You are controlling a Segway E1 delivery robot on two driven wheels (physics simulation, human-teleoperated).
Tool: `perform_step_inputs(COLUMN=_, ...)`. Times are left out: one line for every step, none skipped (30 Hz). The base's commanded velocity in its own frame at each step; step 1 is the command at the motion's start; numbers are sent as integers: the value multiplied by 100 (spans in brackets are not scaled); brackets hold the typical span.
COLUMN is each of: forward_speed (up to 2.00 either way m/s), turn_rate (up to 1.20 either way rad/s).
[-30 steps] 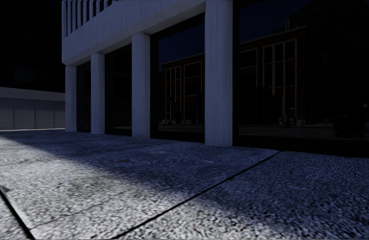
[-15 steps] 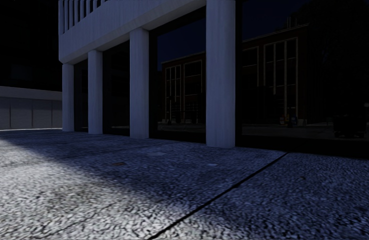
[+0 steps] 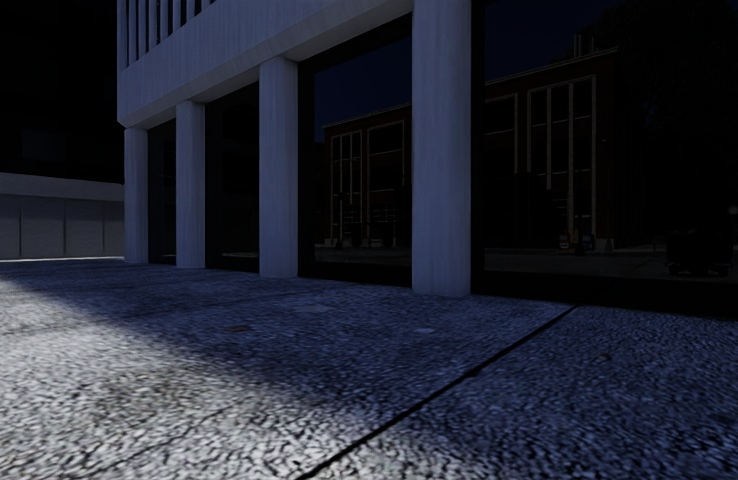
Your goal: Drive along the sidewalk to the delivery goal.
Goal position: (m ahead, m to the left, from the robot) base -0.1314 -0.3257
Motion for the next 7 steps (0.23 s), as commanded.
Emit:
perform_step_inputs(forward_speed=0, turn_rate=0)
perform_step_inputs(forward_speed=0, turn_rate=0)
perform_step_inputs(forward_speed=0, turn_rate=0)
perform_step_inputs(forward_speed=0, turn_rate=0)
perform_step_inputs(forward_speed=0, turn_rate=0)
perform_step_inputs(forward_speed=0, turn_rate=0)
perform_step_inputs(forward_speed=0, turn_rate=0)
